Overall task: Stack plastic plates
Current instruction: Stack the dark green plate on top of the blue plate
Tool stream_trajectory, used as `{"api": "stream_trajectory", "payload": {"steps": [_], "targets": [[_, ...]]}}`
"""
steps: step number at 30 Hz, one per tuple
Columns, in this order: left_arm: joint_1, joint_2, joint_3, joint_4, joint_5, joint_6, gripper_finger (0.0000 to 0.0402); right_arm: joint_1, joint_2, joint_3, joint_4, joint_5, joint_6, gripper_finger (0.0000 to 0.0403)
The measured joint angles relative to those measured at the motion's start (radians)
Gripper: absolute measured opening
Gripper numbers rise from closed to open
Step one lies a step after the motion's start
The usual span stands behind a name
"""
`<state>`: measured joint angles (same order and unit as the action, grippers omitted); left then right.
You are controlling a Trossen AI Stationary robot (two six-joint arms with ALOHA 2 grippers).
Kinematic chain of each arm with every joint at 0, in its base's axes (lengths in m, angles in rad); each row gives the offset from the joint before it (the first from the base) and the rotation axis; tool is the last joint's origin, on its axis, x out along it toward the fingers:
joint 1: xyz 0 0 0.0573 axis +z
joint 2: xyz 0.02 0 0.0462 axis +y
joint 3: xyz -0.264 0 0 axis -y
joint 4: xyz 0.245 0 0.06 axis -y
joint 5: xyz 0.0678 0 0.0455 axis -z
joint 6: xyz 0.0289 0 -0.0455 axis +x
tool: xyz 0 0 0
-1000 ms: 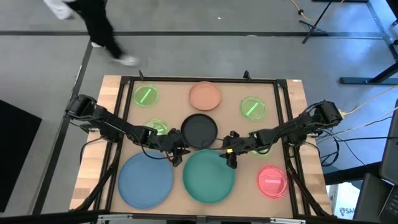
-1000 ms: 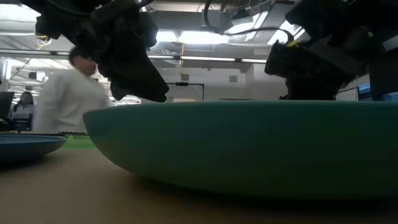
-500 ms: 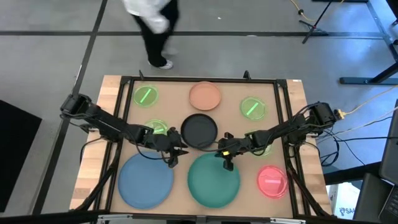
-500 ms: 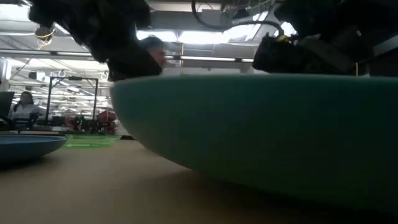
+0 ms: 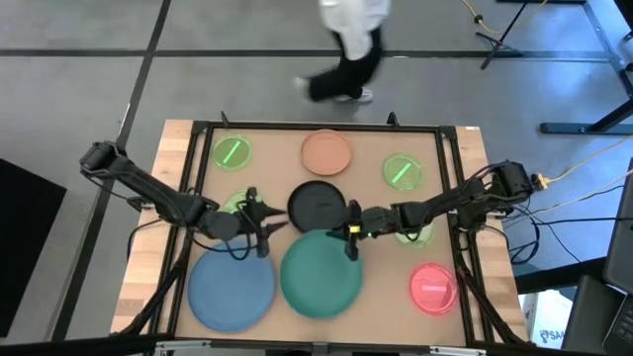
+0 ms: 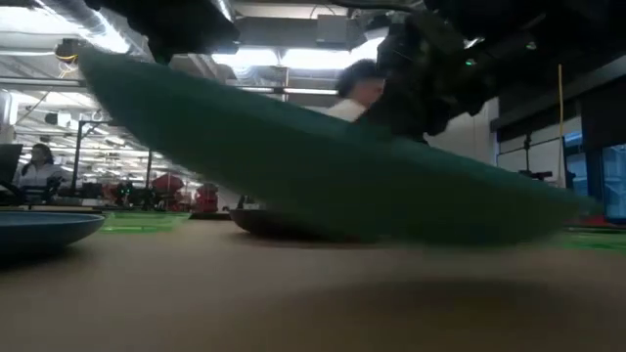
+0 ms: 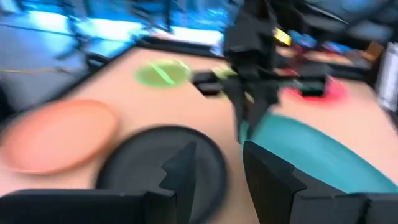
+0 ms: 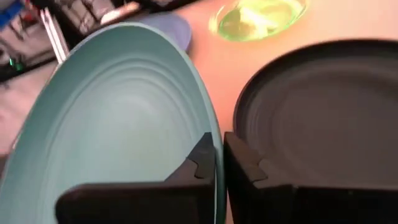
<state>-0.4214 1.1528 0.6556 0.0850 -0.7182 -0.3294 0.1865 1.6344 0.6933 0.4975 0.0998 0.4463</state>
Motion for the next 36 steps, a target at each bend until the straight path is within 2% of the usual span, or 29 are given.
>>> {"api": "stream_trajectory", "payload": {"steps": [3,6,16,24,31,36], "targets": [[0.010,-0.010,0.000,0.031,-0.079,0.006,0.0125,-0.023,0.023,0.036,0.007,0.018,0.018,0.0003],[0.024,-0.018,0.000,0.107,-0.107,0.056,0.0125,-0.031,0.086,0.114,0.008,0.030,0.018,0.0006],[0.066,-0.023,0.000,0.407,-0.105,0.297,0.0125,-0.030,0.419,0.555,-0.062,-0.087,-0.008,0.0009],[0.092,-0.023,0.000,0.480,-0.110,0.339,0.0125,-0.029,0.632,0.869,-0.074,-0.122,0.000,0.0009],[0.094,-0.023,0.000,0.488,-0.098,0.339,0.0125,-0.029,0.759,1.003,-0.083,-0.117,0.067,0.0009],[0.094,-0.023,0.000,0.481,-0.099,0.340,0.0125,-0.029,0.793,1.022,-0.065,-0.103,0.108,0.0013]]}}
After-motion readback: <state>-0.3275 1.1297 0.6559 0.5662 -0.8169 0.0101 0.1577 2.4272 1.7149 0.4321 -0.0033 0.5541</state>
